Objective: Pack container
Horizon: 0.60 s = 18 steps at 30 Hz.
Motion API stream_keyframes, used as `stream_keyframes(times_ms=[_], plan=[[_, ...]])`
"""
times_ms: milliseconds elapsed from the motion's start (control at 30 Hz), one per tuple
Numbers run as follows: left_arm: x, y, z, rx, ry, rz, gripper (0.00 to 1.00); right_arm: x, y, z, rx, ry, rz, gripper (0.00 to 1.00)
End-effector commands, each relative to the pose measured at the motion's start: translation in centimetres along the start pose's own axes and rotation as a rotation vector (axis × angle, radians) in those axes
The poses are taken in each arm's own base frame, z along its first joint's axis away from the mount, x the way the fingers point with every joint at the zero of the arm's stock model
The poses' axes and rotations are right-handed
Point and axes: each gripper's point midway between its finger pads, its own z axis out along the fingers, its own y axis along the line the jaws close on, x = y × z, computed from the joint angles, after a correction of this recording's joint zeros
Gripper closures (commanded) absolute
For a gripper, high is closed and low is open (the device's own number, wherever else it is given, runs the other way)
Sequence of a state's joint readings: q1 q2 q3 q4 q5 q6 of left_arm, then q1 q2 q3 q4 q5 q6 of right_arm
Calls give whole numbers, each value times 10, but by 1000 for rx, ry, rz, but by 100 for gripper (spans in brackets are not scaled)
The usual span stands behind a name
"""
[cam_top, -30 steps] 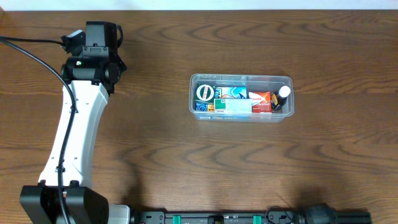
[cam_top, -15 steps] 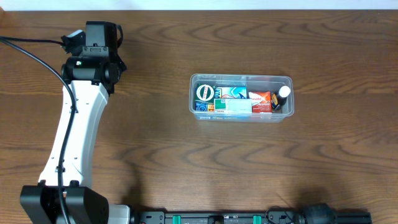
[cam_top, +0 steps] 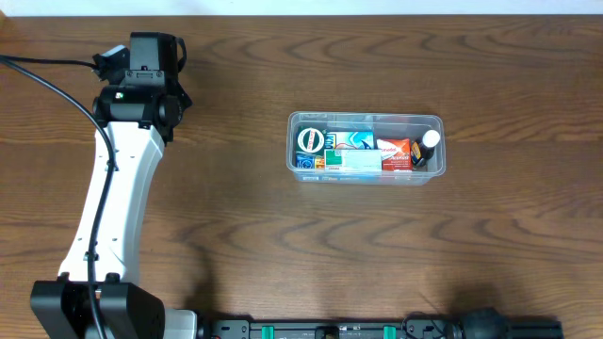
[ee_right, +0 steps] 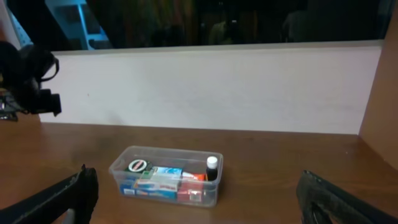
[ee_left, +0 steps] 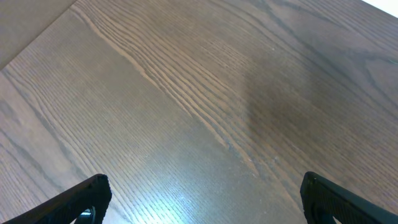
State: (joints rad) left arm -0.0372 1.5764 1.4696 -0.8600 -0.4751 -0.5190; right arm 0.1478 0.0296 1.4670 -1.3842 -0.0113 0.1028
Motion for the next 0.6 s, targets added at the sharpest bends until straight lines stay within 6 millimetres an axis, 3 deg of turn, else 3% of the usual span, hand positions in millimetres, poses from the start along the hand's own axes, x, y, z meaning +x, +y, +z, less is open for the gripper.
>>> stream_keyframes(times_ms=[0, 300, 567], plan=[[-5, 4, -3, -11, -15, 2, 2, -6, -3, -17, 21, -36, 12, 1], [-5, 4, -3, -11, -15, 2, 2, -10, -12, -55, 78, -86, 14, 1], [-5, 4, -3, -11, -15, 2, 2, 0, -10, -61, 62, -55, 43, 1]])
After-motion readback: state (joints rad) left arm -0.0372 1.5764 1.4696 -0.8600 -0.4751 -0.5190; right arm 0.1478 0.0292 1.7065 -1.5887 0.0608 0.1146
